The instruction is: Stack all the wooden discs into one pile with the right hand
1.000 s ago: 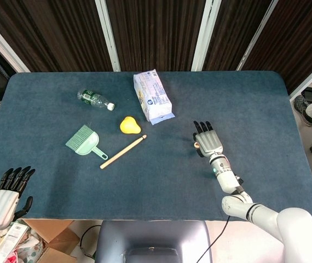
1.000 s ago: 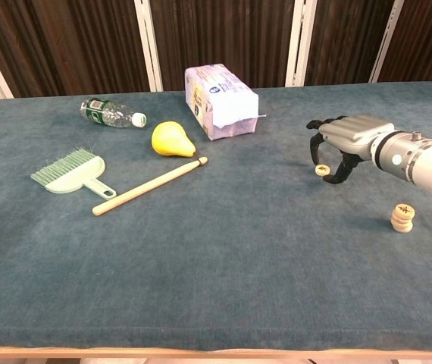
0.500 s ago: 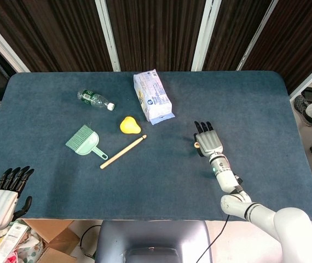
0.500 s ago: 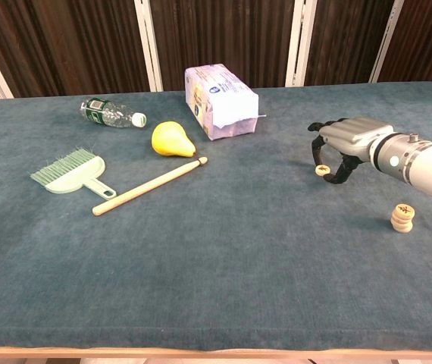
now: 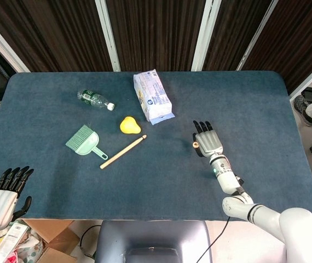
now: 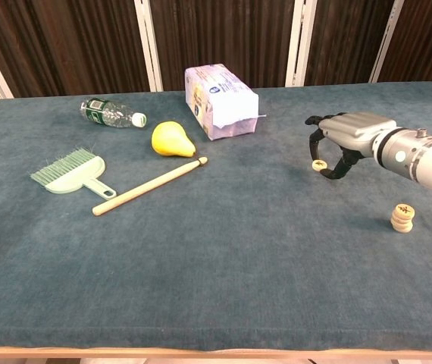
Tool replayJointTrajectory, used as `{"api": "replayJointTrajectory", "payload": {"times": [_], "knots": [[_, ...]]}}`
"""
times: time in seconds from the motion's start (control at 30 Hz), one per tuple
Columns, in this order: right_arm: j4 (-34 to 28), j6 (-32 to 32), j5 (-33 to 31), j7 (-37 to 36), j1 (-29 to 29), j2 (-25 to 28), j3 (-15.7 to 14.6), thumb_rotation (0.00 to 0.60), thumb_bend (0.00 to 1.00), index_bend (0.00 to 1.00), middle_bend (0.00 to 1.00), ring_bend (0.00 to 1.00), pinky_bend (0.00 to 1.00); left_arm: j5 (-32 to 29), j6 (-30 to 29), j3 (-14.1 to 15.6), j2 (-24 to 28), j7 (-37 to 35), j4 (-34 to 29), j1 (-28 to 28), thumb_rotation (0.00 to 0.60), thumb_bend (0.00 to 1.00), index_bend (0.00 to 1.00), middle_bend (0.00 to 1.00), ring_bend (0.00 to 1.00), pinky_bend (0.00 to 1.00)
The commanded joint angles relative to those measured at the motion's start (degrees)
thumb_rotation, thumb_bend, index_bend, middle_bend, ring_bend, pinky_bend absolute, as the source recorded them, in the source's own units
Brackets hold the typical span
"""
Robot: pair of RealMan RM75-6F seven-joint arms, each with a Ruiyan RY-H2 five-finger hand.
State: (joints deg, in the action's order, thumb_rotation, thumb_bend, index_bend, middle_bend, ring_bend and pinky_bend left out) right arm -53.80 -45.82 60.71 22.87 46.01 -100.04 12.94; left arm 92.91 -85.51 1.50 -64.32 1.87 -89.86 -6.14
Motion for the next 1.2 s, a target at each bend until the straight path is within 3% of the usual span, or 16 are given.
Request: {"api": "replayJointTrajectory", "payload": {"times": [0.03,0.2,0.33,0.53,0.73,1.2], "knots": [[-8.2,-3.9,4.3,-4.0,-2.3,5.0,-0.8,0.6,0.54,0.67,0.06,0.0,0.07,0.1,-0.1,0.0,0.0,0.1,-0.1,0.1,0.6,0.51,0.0,0.04,0.01,0.04],[-20.0,-7.3,10.3,-9.8,-5.5,12.6,-3.4,0.6,0.55,0.67,0.06,0.0,0.07,0.0,-0.1,-0.1,-0.1,0.2,-0.1,0.1,0.6,0.51,0.0,0.04,0.01,0.04],[-28.1,-10.9,17.1,-12.6,-8.5,19.0,-7.1,0.6,0.55,0.67,0.06,0.0,0.07,-0.1,0.0,-0.1,-0.2,0.3,-0.1,0.0,0.6,0.51,0.0,0.04,0.01,0.04],[-33.5,-15.9,24.9,-13.2,-12.2,24.5,-12.5,0.6,0.55,0.67,0.06,0.0,0.07,-0.1,0.2,0.0,-0.2,0.4,-0.2,0.0,0.6,0.51,0.0,0.04,0.01,0.04],[-32.3,-19.7,27.5,-13.9,-15.1,26.1,-14.3,0.6,0.55,0.67,0.06,0.0,0.07,0.1,0.1,0.1,-0.2,0.3,-0.2,0.0,0.6,0.51,0.0,0.04,0.01,0.04],[-23.5,-17.9,25.4,-12.9,-16.8,22.8,-14.0,0.6,0.55,0.67,0.06,0.0,0.07,0.3,-0.1,0.2,0.0,-0.2,-0.2,0.1,0.6,0.51,0.0,0.04,0.01,0.04]]}}
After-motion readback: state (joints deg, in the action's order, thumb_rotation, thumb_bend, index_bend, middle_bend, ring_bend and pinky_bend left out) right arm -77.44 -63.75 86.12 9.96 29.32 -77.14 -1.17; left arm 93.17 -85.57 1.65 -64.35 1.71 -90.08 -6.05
